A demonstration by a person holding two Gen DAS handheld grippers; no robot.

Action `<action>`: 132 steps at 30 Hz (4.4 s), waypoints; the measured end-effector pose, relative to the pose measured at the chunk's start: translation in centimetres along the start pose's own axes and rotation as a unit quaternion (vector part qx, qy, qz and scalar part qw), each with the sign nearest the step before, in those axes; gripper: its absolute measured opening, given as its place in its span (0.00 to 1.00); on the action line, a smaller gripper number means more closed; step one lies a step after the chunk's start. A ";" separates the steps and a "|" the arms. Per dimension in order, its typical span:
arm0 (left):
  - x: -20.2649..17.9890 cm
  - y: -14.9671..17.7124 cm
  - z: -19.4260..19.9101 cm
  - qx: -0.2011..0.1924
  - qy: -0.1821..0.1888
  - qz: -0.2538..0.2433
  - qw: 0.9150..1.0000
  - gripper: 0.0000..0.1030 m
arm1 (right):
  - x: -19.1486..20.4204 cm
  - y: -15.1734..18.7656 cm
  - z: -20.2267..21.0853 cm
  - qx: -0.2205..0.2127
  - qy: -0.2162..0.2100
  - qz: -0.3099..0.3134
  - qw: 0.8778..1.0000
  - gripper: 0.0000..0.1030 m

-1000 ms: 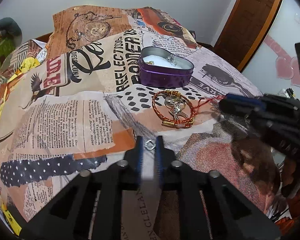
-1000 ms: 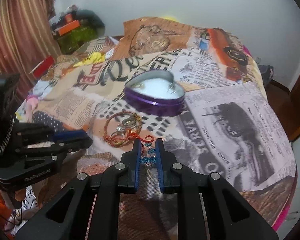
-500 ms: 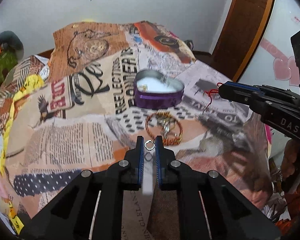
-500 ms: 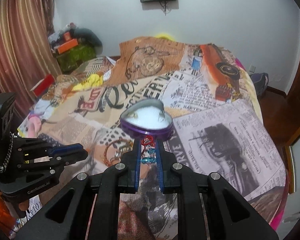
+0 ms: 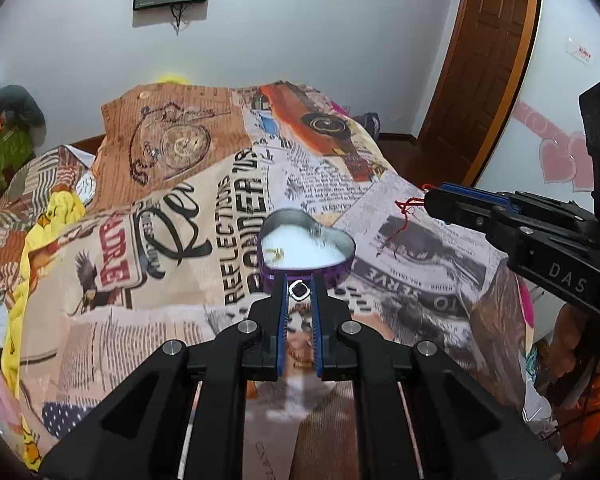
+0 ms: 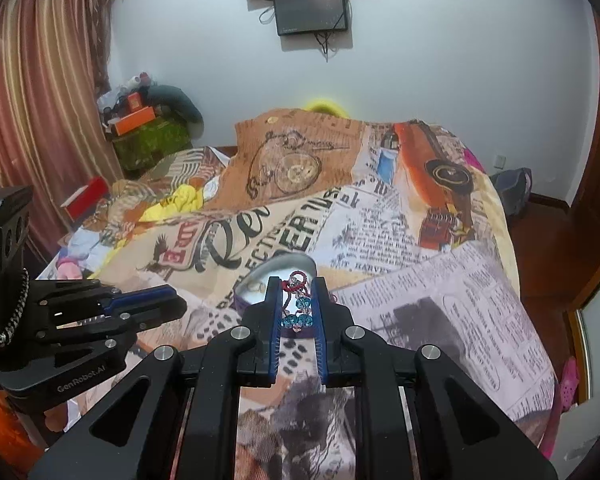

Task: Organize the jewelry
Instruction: 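Lower the silver ring and beaded string into the tin and open both tools, then withdraw both tools from the tin toward the remaining jewelry, then grasp the gold beaded bracelet with the left tool while the right tool grasps the silver gem ring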

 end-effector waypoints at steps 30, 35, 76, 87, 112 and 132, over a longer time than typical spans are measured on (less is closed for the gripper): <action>0.2 -2.5 -7.5 0.030 0.019 0.005 0.999 0.09 | -2.0 -1.3 -7.9 0.045 -0.057 0.001 0.997 0.12; 0.2 -2.4 -8.5 0.042 0.025 0.006 0.999 0.09 | -2.6 -0.5 -9.4 0.070 -0.054 -0.004 0.996 0.12; 2.2 -3.0 -4.0 0.026 -0.005 0.025 0.999 0.20 | -0.7 -0.5 -7.9 0.110 -0.029 0.038 0.993 0.31; 2.2 -1.8 -1.7 0.022 -0.015 0.022 0.999 0.28 | 0.1 -0.3 -5.3 0.093 -0.022 0.030 0.995 0.32; 0.6 3.8 -7.6 0.117 -0.012 -0.002 0.993 0.11 | -1.4 4.6 -5.5 0.148 -0.028 -0.020 0.988 0.33; 4.4 2.6 -2.8 0.053 -0.008 0.043 0.998 0.01 | 1.2 4.8 -6.9 0.172 -0.056 0.005 0.984 0.33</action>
Point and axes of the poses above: each gripper's, at about its wrist camera, not at the fingertips, and z roughly against the way its jaws point, x to its left, y to its underside, the point moved 2 cm from there along -z, roughly the way its jaws point, and after that the axes turned 9 degrees about -y, right-handed, at the moved point
